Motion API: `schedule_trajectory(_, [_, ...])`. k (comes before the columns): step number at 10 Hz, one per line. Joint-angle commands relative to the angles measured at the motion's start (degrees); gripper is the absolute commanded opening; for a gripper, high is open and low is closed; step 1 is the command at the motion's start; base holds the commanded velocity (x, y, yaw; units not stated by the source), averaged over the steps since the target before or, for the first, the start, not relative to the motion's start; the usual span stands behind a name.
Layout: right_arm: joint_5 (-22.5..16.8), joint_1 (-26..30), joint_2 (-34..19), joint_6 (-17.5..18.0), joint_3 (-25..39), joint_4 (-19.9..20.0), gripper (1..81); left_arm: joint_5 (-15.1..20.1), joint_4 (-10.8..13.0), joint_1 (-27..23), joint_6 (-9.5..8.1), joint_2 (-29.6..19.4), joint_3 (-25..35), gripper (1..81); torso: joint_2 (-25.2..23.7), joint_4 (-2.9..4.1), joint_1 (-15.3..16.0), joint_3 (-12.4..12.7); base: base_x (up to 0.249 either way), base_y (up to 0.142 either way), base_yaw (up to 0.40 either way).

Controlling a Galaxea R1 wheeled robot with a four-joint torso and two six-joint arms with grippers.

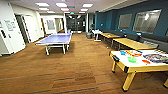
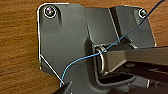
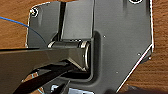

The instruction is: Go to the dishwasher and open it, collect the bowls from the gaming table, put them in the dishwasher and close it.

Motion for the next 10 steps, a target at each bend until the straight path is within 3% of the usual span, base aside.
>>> schedule_trajectory(1, [-3.0, 2.9, 0.6, -0.1, 0.3, 0.0, 81.1, 2.9, 0.3, -2.6, 0.42, -0.4, 0.0, 81.1, 0.0, 0.00, 0.0, 0.0, 0.244, 0.000, 0.000])
schedule_trajectory(10, [-3.0, 2.8, 0.4, -0.1, 0.3, 0.0, 81.1, 2.9, 0.4, -2.6, 0.42, -0.1, 0.0, 81.1, 0.0, 0.00, 0.0, 0.0, 0.253, 0.000, 0.000])
